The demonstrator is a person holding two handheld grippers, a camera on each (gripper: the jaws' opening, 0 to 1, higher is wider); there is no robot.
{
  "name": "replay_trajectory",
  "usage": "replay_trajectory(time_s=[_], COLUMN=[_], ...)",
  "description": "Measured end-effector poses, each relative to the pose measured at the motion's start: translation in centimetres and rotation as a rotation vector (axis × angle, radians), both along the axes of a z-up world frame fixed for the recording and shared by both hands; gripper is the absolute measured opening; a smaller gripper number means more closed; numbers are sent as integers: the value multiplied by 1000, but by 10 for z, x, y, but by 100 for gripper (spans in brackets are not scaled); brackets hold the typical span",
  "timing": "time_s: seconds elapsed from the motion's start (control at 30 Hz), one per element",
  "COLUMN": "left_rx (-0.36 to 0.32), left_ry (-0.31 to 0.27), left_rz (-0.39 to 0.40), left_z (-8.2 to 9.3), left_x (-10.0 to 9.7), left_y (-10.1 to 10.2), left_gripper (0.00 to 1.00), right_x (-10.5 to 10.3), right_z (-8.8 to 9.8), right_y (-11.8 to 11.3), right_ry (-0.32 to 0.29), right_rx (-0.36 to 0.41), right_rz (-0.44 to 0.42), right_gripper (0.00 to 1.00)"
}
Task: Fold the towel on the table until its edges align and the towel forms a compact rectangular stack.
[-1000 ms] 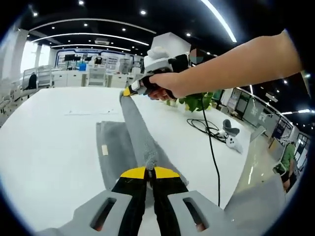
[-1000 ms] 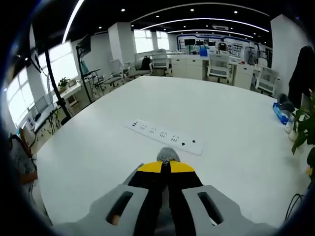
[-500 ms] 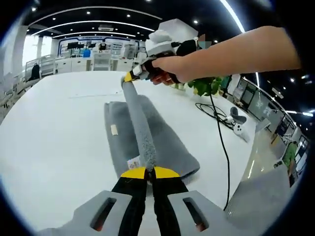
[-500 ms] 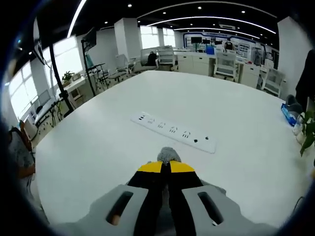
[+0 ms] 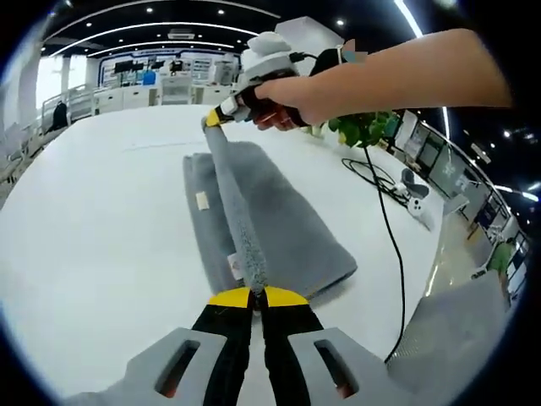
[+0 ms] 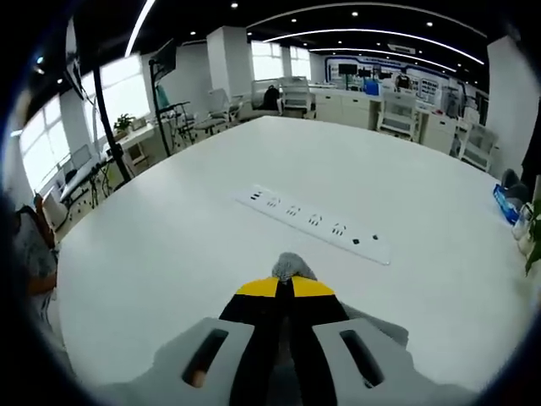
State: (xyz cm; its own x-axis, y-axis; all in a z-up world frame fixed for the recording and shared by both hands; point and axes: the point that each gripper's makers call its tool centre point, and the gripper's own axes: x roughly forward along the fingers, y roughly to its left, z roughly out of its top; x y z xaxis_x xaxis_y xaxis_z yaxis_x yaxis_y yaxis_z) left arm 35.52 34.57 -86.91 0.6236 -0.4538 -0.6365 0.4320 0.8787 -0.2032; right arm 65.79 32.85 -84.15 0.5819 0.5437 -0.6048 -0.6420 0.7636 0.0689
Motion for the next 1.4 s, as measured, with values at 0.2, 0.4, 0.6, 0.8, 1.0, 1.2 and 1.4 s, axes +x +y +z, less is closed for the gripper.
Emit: replay_trajectory(time_s=[0.2,0.4,0.6,0.8,1.0,1.2,1.4], left_rx=[22,35,49,57,60,85,111], left_ry=[24,54,74,83,85,85,88], left_rz=[-2,-1,-4,-11,-11,-10,-12], left_z=[-9,-16,-21,-23,-23,-26,-28], left_x=[0,-2,-4,-6,-6,-6,-8], left_y=[6,7,9,9,10,15,21], left_gripper=[3,3,3,3,4,7,14], right_x=[1,-2,-5,-7,-6,-10,-14], right_z=[-9,-14,-18,-18,-14,-8,0], right_y=[4,9,13,12,13,11,9], right_ry=[-5,4,-14,-17,-26,-35,-68], right_rx=[-16,-18,-23,-25,-9,-1,-35], right_rz=[14,25,54,67,61,67,119], right_gripper=[1,1,2,3,8,13,14])
